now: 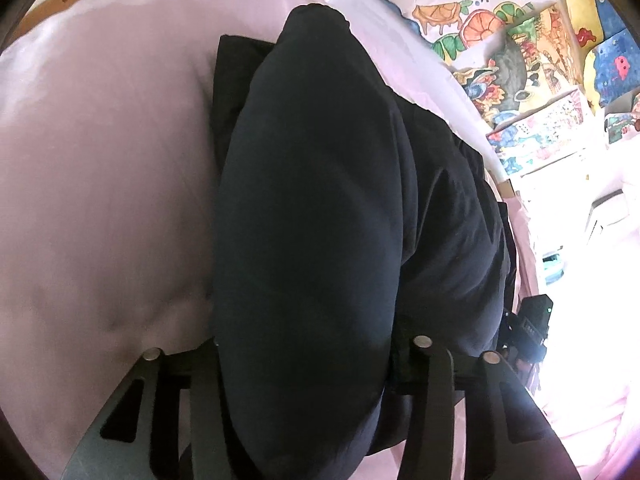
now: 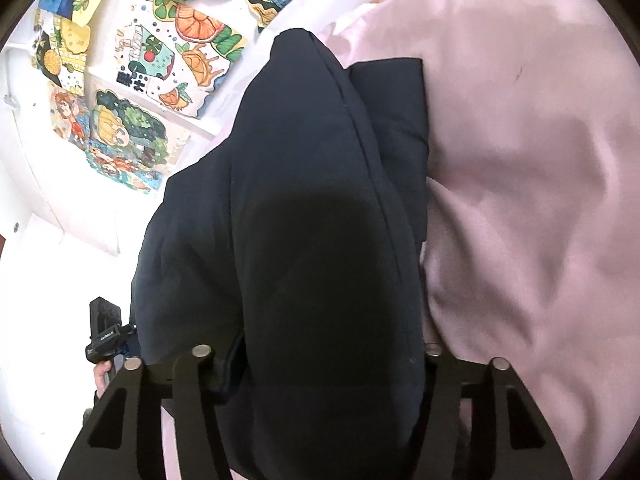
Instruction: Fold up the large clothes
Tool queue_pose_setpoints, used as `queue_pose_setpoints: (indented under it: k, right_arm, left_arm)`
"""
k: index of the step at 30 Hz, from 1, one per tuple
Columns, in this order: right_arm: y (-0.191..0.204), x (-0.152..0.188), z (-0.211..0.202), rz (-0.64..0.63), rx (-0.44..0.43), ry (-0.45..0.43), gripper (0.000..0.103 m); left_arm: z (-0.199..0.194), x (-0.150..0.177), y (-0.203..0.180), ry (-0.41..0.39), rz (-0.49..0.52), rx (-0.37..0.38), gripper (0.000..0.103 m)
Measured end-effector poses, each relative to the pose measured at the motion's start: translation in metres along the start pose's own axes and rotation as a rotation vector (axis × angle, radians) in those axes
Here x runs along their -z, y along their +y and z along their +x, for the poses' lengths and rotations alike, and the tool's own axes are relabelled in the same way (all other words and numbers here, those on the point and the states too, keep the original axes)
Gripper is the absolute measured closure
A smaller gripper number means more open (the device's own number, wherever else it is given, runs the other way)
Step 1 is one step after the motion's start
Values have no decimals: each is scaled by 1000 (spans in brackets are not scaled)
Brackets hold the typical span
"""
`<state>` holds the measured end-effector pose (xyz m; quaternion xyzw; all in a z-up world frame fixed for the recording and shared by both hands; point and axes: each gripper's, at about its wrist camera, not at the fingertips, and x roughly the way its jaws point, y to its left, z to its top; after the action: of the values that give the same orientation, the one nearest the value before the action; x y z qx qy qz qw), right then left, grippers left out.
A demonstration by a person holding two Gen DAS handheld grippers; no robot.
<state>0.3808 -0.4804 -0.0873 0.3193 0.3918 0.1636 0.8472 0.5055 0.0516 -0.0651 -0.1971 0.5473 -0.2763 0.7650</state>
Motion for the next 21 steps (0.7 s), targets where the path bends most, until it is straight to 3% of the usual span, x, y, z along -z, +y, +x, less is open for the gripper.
queue_pose_setpoints:
  k: [4,7,13,21]
  right_arm:
    - [16,0,-10,-43,4,-17,66]
    - [27,0,-20,-56,5,-25,70]
    - [48,11,-38,-62,19,-9,72]
    - [85,51,-69,-117,57,3,72]
  left_arm:
    - [-9,9,-20,-24,4,-24,76]
    - [-23,12,-33,-48,30,-26,79]
    - [-49,30,-46,-60,78,-18,79]
    - [-66,64,-38,-38,78,-12,79]
